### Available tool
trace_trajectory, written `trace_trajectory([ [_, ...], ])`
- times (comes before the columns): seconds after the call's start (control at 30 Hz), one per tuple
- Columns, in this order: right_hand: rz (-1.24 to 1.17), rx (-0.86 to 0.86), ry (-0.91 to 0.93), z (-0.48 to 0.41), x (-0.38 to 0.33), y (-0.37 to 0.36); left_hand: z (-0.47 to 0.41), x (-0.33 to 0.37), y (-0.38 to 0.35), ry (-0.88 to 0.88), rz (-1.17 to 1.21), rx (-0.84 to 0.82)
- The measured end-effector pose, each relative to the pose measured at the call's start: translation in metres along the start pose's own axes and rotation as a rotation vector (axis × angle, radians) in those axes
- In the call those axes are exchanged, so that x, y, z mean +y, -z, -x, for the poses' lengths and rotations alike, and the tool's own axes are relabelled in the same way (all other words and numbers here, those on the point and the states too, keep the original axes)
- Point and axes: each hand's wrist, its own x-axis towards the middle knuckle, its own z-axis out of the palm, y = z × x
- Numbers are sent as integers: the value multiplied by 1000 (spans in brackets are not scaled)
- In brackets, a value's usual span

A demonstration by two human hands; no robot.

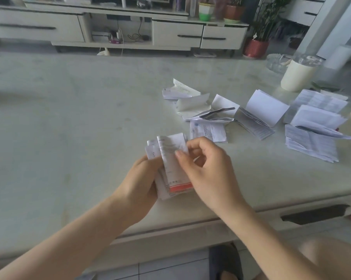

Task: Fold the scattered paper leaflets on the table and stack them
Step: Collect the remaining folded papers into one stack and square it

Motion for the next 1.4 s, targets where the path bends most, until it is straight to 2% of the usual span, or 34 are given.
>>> trace_trajectory([
  [0.17,156,37,86,2,5,-15,-1,2,3,55,129,4],
  [0.3,177,-51,99,-4,6,-9,-4,-2,5,-60,-89,-11],
  [0.37,156,7,135,-4,5,-6,-5,0,7,-121,-188,-36],
  [0.43,-50,-16,77,-3,3,-1,-7,4,9,-207,-263,-62],
  [0.5,-380,-185,-55,-5,-4,4,-10,7,10,-343,-371,-61],
  [0.57,-490,-276,-83,-5,-3,2,-11,4,11,-452,-479,-24],
  [0.73,-262,-245,-8,14,9,-19,-10,-13,12,-554,-647,31],
  [0.93,-116,-326,-31,-9,4,-5,-11,-10,9,-603,-673,231],
  [1.0,-79,-216,-61,-25,6,5,-10,-9,6,-546,-582,278],
  [1.03,-28,-83,-102,-35,12,13,-9,-7,5,-491,-499,290],
  [1.1,157,196,-185,-57,29,33,-8,-3,5,-361,-347,287],
  [1.13,305,254,-224,-66,36,42,-8,-2,5,-311,-310,278],
  [1.2,552,231,-245,-78,54,50,-9,-1,8,-247,-247,262],
  [1.23,595,208,-202,-82,61,50,-10,-1,10,-212,-213,241],
  [1.3,587,212,-69,-87,68,47,-11,2,12,-127,-137,165],
  [1.4,518,255,23,-82,59,47,-13,14,12,-37,73,71],
])
